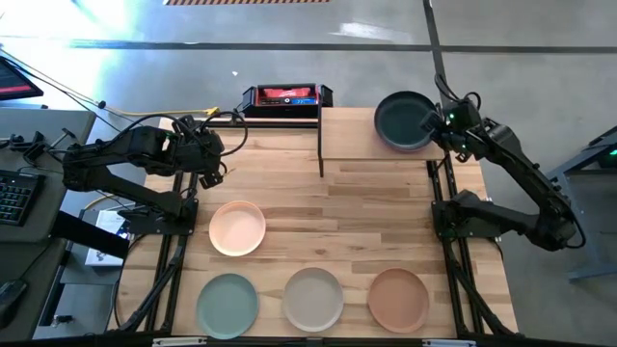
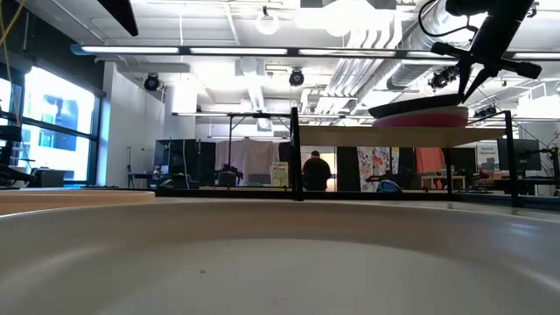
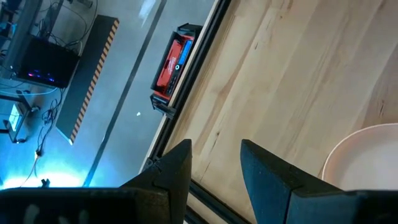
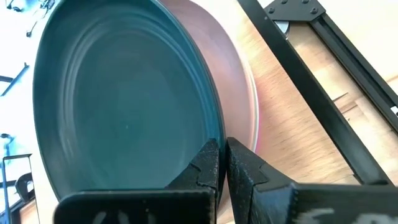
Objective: Place and stack plates onto a shelf
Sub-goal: Stack the black plate on top of the light pink plate on the shelf
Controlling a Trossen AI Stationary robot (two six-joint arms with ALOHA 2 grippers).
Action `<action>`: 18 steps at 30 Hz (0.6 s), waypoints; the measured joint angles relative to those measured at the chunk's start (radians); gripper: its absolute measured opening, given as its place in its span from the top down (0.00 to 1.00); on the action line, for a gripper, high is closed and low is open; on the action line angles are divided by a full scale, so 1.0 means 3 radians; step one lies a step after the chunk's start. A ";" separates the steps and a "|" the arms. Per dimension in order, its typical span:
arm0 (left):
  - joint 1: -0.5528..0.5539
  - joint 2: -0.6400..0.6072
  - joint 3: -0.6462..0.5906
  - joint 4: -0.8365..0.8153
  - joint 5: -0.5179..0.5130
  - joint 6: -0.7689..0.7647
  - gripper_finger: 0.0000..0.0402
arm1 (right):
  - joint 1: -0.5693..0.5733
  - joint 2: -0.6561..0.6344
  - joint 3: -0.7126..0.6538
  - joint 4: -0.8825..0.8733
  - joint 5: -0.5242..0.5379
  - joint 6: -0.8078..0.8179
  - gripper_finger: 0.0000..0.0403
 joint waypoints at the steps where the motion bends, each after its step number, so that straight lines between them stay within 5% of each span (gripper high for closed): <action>1: 0.0000 -0.0001 0.0000 0.0000 -0.0001 0.0000 0.68 | 0.0000 0.0000 0.0000 -0.0001 -0.0001 -0.0001 1.00; 18: -0.0001 0.0000 0.0000 -0.0001 -0.0025 0.0003 0.68 | -0.0001 0.0000 0.0000 -0.0138 0.0141 0.0173 1.00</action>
